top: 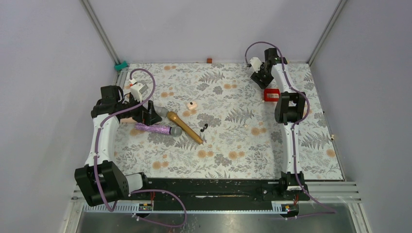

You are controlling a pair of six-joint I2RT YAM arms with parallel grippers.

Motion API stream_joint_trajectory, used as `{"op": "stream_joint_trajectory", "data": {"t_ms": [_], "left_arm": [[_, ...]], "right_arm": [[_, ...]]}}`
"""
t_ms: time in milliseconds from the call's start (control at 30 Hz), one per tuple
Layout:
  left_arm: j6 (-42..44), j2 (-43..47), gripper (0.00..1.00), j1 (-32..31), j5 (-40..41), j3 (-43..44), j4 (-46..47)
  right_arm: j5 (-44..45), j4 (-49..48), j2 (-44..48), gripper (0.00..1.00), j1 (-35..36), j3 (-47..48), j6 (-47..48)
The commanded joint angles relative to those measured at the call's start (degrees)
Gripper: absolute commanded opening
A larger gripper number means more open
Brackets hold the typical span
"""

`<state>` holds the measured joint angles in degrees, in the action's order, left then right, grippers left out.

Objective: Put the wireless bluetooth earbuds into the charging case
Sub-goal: Move the charging case to the center of the board.

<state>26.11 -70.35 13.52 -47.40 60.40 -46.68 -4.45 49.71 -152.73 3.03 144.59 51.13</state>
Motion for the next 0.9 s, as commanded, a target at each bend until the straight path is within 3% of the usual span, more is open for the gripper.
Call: {"op": "stream_joint_trajectory", "data": {"t_ms": [0, 200, 467, 700, 867], "left_arm": [[0.78, -0.22, 0.99, 0.45, -1.85, 2.33, 1.24], [0.92, 0.16, 0.99, 0.46, -2.0, 2.18, 1.27], [1.28, 1.81, 0.98, 0.46, -2.02, 1.78, 1.37], [0.79, 5.44, 0.98, 0.44, -0.61, -0.33, 3.42], [0.66, 8.19, 0.99, 0.41, -0.99, -1.7, 4.46]], "right_arm": [[-3.19, 4.65, -0.38, 0.69, 0.4, 1.19, 5.46], [-2.4, 5.09, 2.17, 0.63, 3.5, -3.34, 9.44], [-5.42, 6.43, 6.72, 0.54, 10.71, -6.13, 5.72], [-11.14, 14.04, 11.3, 0.46, 17.18, -11.52, -3.88], [-14.85, 15.71, 16.15, 0.46, 21.0, -18.56, -13.72]]}}
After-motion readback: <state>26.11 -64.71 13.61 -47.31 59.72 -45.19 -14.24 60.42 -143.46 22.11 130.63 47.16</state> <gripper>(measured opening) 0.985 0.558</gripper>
